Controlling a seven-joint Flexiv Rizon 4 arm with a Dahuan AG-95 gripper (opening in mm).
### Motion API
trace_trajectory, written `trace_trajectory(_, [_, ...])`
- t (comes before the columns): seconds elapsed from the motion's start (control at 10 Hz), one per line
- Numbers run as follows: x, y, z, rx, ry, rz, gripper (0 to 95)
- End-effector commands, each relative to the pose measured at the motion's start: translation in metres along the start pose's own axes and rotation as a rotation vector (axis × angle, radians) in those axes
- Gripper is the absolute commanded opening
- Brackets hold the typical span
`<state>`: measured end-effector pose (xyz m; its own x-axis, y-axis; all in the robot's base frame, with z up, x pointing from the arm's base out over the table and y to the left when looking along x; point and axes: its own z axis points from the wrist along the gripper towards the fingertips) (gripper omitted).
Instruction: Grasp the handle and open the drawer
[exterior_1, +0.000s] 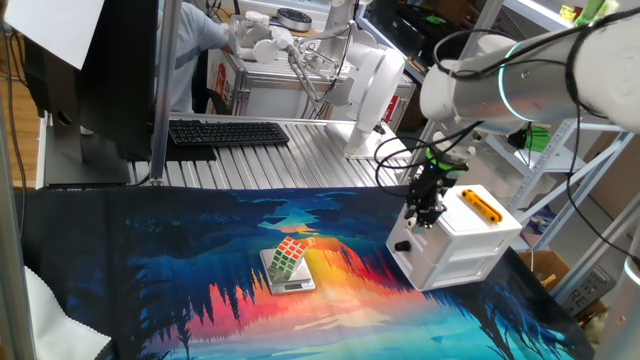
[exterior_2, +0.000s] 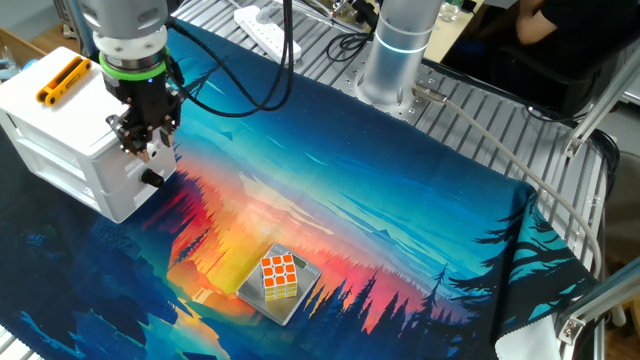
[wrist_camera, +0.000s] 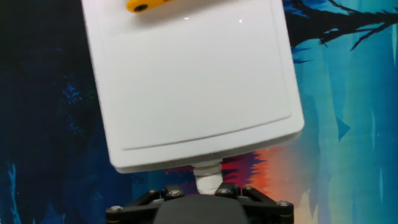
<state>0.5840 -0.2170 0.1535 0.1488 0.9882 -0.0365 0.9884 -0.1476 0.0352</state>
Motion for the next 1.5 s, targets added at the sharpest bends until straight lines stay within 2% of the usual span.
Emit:
trace_trajectory(0.1, [-0.0027, 0.0070, 0.0034, 0.007, 0.002, -0.008, 38.0])
trace_trajectory(0.7, [-0.0048, 0.0091, 0.0056, 0.010, 0.004, -0.023, 38.0])
trace_trajectory(0.8, [-0.0048, 0.0087, 0.0056, 0.012, 0.002, -0.034, 19.0])
trace_trajectory(1.4, [-0.0049, 0.0073, 0.0059, 0.013, 0.005, -0.065, 19.0])
trace_trajectory(1.5, [-0.0051, 0.0070, 0.0057, 0.012, 0.005, -0.064, 0.0])
